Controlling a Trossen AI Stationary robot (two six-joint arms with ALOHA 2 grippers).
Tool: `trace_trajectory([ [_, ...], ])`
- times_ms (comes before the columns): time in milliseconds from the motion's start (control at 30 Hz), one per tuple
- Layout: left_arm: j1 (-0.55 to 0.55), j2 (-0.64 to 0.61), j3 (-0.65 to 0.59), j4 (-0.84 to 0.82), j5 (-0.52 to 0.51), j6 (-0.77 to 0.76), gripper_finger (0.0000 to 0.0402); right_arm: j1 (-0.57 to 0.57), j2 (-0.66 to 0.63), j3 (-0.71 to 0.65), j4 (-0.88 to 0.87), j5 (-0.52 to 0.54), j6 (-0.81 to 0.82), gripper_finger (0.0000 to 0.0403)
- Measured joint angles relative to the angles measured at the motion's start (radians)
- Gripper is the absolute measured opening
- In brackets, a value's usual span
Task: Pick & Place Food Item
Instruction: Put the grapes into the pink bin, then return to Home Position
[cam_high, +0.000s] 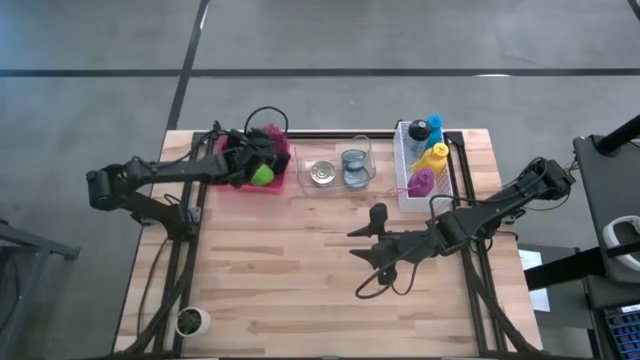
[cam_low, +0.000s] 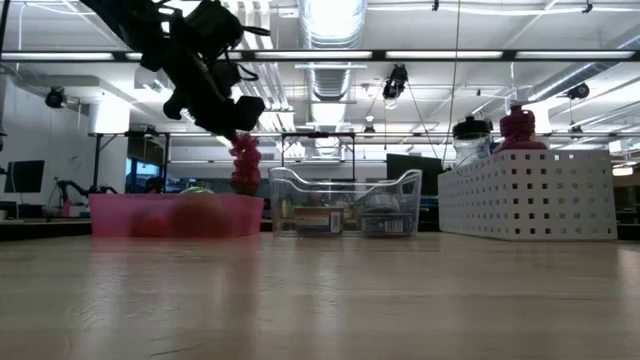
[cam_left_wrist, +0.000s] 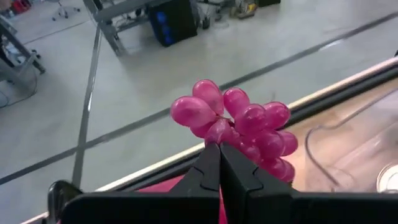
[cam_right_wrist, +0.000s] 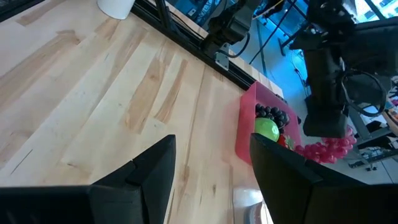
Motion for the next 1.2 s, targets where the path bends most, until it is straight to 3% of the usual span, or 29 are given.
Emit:
trace_trajectory([
  [600, 0.031, 0.001, -0.090, 0.045, 0.030, 0.024, 0.0005, 0.001, 0.000, 0.000, 0.000, 0.000, 0.000, 0.0203],
  [1200, 0.054, 0.000, -0.082, 0.039, 0.030, -0.021, 0.0104, 0.001, 0.000, 0.000, 0.000, 0.000, 0.001, 0.0203],
])
